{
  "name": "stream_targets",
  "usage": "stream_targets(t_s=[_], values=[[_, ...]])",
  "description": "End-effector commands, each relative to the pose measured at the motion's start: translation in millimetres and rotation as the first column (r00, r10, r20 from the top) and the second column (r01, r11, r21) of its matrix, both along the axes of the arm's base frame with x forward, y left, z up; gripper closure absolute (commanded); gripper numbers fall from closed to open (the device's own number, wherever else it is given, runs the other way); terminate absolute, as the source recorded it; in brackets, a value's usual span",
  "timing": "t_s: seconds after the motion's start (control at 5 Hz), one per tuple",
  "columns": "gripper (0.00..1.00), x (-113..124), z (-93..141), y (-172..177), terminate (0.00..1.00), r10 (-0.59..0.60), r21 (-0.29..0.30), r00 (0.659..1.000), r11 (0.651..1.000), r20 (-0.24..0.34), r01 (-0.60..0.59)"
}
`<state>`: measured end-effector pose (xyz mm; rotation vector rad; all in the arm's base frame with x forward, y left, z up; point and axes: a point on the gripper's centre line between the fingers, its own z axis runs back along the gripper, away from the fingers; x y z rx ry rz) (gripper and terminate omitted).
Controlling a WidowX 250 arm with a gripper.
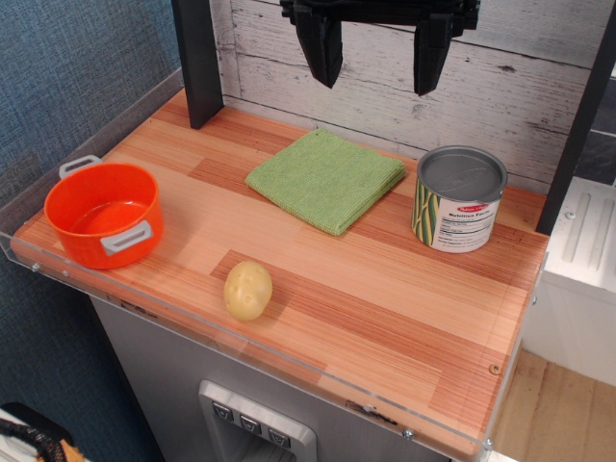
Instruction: Place the egg inside of the bucket.
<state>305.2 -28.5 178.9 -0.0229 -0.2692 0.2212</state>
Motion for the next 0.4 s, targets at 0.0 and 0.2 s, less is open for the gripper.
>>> stream_targets(t_s=[0.0, 0.2], values=[[0.0, 0.0, 0.0, 0.0, 0.0, 0.0, 0.0, 1.0, 1.0, 0.0, 0.0], [0.0, -17.2, -12.4, 20.9, 0.0, 0.065, 0.034, 0.997, 0.997, -0.047, -0.063]])
